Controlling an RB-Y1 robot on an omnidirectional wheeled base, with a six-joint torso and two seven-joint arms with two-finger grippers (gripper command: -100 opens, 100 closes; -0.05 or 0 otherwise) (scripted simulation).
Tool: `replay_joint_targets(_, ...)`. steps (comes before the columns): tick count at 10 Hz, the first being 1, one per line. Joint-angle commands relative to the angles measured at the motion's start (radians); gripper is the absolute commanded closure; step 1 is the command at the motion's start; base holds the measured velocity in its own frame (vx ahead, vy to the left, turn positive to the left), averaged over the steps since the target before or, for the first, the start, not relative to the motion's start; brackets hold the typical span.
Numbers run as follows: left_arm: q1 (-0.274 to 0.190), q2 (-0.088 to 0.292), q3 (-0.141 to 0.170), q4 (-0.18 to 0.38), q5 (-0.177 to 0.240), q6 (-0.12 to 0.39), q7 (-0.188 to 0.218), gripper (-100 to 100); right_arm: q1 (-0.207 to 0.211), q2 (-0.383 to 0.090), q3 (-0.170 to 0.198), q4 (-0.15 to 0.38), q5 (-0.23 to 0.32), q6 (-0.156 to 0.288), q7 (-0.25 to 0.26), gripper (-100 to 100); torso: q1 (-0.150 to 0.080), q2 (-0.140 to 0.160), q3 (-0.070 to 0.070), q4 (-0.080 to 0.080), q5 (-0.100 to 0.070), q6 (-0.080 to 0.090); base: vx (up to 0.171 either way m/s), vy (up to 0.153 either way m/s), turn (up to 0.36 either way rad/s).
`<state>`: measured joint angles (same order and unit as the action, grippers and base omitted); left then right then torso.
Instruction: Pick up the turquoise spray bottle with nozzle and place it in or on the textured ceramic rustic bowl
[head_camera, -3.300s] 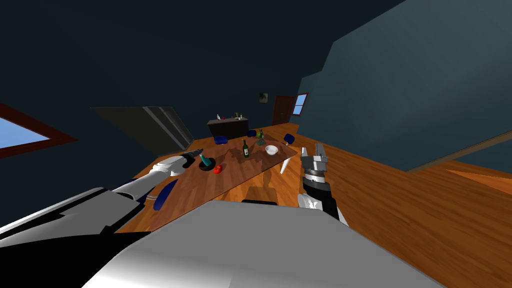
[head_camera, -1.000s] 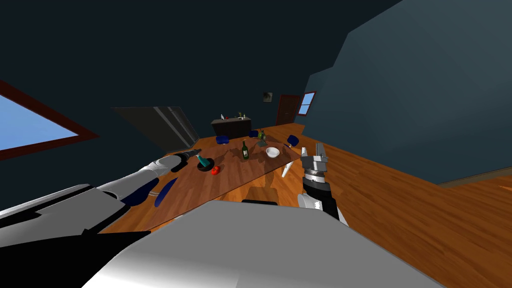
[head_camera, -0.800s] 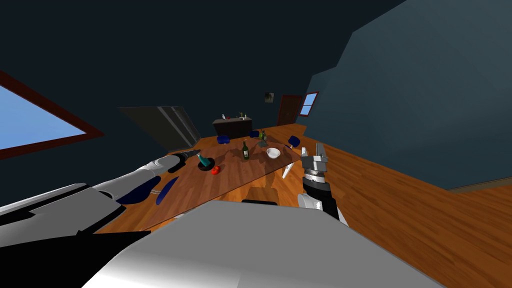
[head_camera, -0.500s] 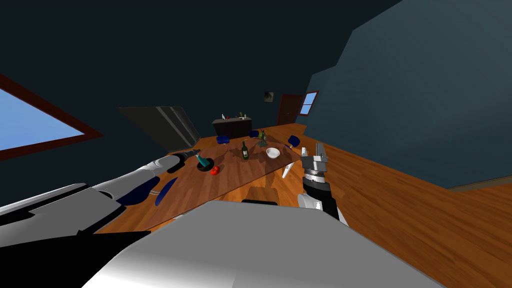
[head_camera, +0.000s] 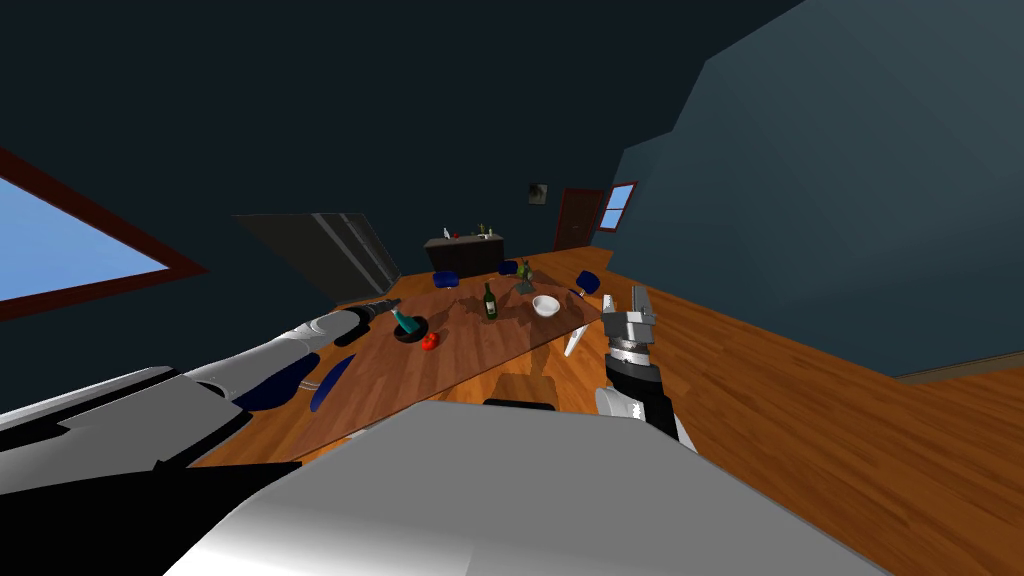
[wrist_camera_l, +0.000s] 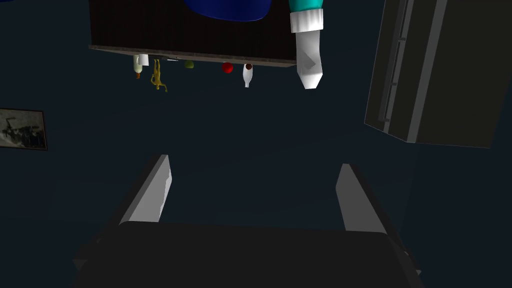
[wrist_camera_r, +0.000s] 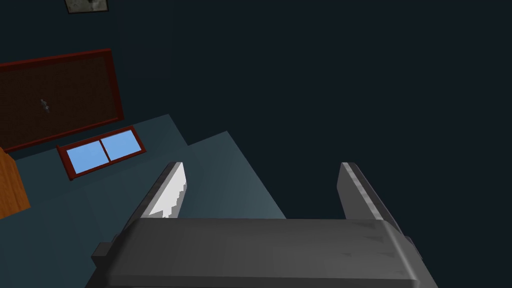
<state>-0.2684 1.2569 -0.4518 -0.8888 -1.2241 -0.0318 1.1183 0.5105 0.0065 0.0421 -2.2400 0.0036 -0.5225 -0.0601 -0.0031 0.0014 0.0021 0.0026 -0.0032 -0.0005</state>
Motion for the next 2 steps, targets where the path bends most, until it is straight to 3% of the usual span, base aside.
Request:
replay_joint_targets(1,0.0,0.0,0.0,0.0,0.0,0.0,0.0,0,0.0,0.0,0.0,0.0,0.0,0.0,0.0,0,0.0,0.0,0.0,0.0,0.0,0.0,0.0,0.0,0.0)
replay_joint_targets(2,0.0,0.0,0.0,0.0,0.0,0.0,0.0,0,0.0,0.0,0.0,0.0,0.0,0.0,0.0,0,0.0,0.0,0.0,0.0,0.0,0.0,0.0,0.0,0.0)
